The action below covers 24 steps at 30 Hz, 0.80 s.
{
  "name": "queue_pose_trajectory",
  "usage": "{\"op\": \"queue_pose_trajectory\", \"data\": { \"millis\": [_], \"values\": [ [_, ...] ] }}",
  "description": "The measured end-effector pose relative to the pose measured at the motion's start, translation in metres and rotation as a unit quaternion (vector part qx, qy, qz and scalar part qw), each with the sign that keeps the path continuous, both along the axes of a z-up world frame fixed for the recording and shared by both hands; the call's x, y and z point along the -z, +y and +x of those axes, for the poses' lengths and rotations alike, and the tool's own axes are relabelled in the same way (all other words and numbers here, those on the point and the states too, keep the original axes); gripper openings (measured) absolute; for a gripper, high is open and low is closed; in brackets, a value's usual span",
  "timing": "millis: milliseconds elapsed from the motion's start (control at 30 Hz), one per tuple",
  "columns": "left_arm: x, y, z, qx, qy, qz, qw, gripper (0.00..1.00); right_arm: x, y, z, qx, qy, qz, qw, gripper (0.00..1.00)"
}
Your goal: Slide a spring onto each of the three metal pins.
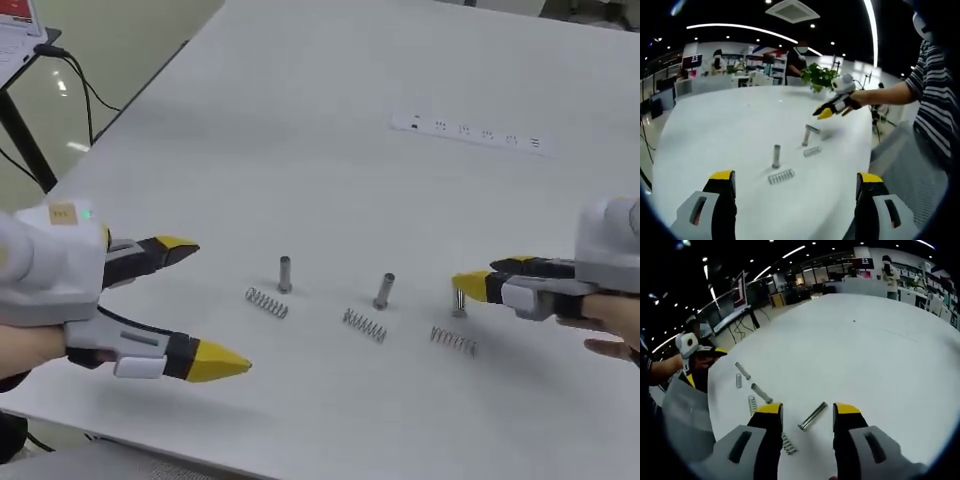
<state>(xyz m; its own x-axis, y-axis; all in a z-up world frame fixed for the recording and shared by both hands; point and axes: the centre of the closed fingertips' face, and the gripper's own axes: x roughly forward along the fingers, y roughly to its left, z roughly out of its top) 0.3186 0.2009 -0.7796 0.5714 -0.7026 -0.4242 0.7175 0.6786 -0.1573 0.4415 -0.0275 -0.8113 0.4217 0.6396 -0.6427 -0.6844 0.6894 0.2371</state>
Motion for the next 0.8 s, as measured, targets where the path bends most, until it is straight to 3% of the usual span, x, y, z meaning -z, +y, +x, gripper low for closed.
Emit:
{"op": "queue_pose_trajectory", "data": {
  "millis": [100, 200, 333, 700, 800],
  "values": [
    [-0.001, 0.001, 0.001, -0.003, 0.0, -0.005, 1.0, 0.98, 0.01, -0.002, 0.002, 0.012, 0.023, -0.015, 0.9995, 0.29],
    [-0.001, 0.001, 0.001, -0.003, 0.0, -0.004, 1.0, 0.97, 0.016, 0.002, 0.006, 0.031, 0.044, -0.01, 0.9985, 0.28],
    [0.001, 0.001, 0.0, -0.003, 0.002, -0.005, 1.0, 0.97, 0.024, 0.003, 0.009, 0.047, 0.061, -0.025, 0.9967, 0.22],
    [0.004, 0.004, 0.0, -0.009, 0.005, -0.005, 0.9999, 0.97, 0.038, -0.001, 0.018, 0.085, 0.088, -0.058, 0.9908, 0.15],
    [0.003, 0.006, 0.001, -0.012, 0.004, -0.005, 0.9999, 0.97, 0.039, 0.0, 0.016, 0.087, 0.094, -0.062, 0.9898, 0.09]
  ]
}}
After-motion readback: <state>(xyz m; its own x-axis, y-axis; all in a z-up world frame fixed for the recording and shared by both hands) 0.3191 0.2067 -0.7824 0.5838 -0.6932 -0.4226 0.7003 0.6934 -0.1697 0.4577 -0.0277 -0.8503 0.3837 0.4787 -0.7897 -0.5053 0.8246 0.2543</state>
